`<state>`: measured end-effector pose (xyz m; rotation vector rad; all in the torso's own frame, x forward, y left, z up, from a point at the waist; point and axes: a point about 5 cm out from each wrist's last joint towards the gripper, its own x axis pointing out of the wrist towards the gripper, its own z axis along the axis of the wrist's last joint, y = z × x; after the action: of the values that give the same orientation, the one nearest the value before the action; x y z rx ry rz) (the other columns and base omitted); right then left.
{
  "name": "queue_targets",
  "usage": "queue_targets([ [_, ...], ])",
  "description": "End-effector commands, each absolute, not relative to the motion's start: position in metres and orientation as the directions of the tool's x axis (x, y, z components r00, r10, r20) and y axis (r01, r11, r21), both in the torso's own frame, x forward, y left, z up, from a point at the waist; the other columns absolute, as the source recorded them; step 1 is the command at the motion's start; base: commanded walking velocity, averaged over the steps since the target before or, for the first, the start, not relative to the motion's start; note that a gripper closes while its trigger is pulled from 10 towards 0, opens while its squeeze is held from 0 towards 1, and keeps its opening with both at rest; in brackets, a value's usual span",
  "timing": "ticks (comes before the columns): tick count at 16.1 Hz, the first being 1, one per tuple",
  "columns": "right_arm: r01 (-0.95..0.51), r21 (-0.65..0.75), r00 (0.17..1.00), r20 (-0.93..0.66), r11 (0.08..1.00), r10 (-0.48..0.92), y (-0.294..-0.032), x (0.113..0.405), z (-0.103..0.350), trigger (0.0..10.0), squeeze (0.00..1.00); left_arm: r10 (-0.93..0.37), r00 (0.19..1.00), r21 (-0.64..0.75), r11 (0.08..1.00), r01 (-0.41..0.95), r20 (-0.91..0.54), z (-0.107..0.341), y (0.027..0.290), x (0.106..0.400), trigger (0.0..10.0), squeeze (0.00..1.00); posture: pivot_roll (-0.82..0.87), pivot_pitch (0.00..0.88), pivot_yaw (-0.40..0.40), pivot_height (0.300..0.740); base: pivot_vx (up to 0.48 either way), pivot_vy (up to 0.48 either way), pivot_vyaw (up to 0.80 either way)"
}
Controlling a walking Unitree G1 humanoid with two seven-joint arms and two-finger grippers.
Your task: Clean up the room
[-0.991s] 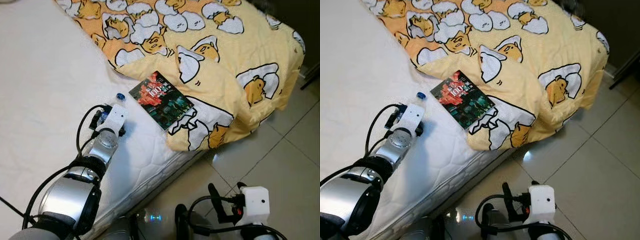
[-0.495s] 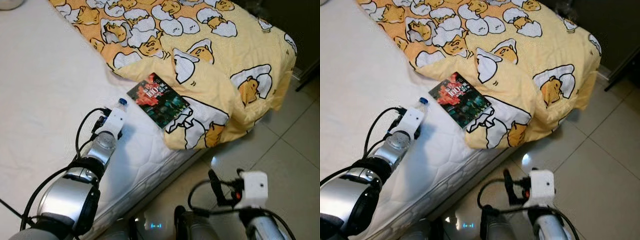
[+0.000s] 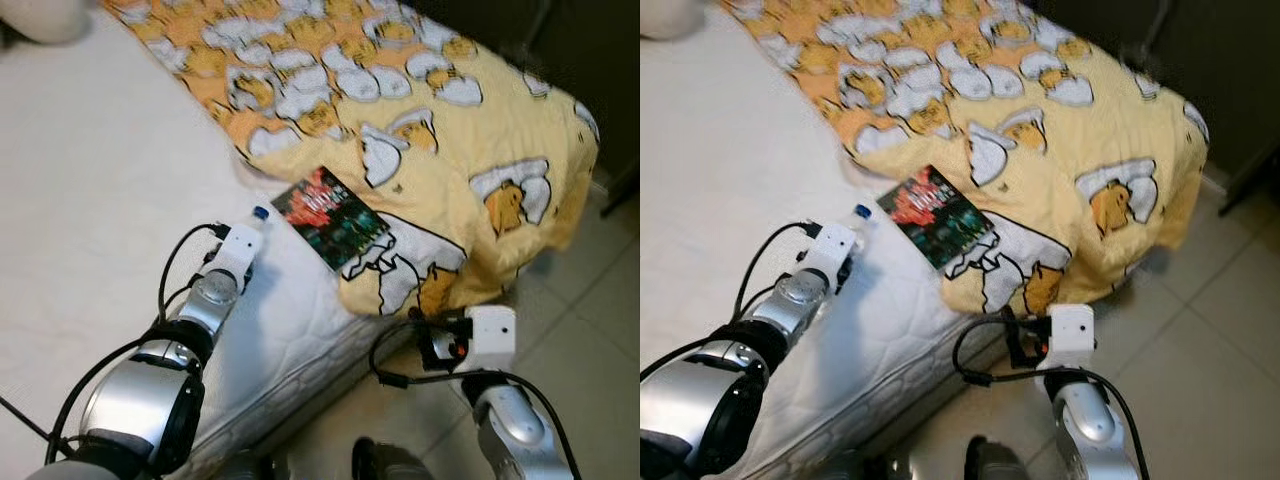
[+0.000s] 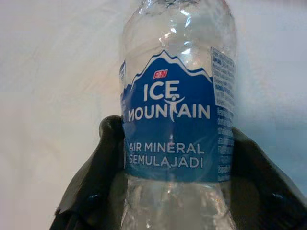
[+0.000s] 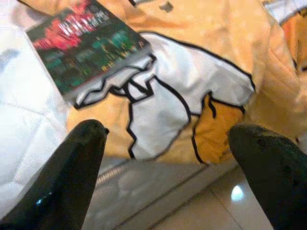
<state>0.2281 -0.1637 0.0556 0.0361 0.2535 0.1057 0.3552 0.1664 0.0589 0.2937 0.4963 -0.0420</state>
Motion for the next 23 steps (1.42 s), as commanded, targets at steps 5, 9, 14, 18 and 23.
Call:
queue_targets([
  [5,-0.081,0.059,0.982,-0.165,0.995,0.089,-0.168,0.264,0.064,10.0,0.00,-0.011,0.977,-0.035,0.999,0.003,-0.214,0.093,0.177,0.366,0.0,0.00,-0.07,0.000,0.028,0.740,0.000,0.000,0.00],
  [9,-0.091,0.035,0.989,-0.114,0.995,0.095,-0.170,0.277,0.072,10.0,0.00,0.062,0.998,-0.072,0.995,-0.063,-0.021,0.096,0.191,0.337,0.0,0.00,-0.04,0.000,0.020,0.740,0.000,0.000,0.00],
  [14,-0.035,0.004,0.999,0.001,0.999,0.035,-0.184,0.282,0.092,10.0,0.00,0.022,0.999,-0.127,0.992,-0.027,-0.041,0.089,0.172,0.319,0.0,0.00,-0.08,0.000,0.035,0.740,0.000,0.000,0.00],
  [18,-0.026,0.005,1.000,-0.015,1.000,0.026,-0.192,0.287,0.092,10.0,0.00,-0.061,0.998,-0.133,0.989,0.059,-0.012,0.100,0.148,0.319,10.0,0.00,-0.08,0.000,0.002,0.740,0.000,0.000,0.35],
  [23,-0.024,0.021,1.000,-0.017,0.999,0.024,-0.190,0.294,0.091,10.0,0.00,-0.124,0.992,-0.093,0.988,0.124,0.010,0.106,0.138,0.324,10.0,0.00,-0.09,0.000,0.015,0.740,0.000,0.000,0.64],
])
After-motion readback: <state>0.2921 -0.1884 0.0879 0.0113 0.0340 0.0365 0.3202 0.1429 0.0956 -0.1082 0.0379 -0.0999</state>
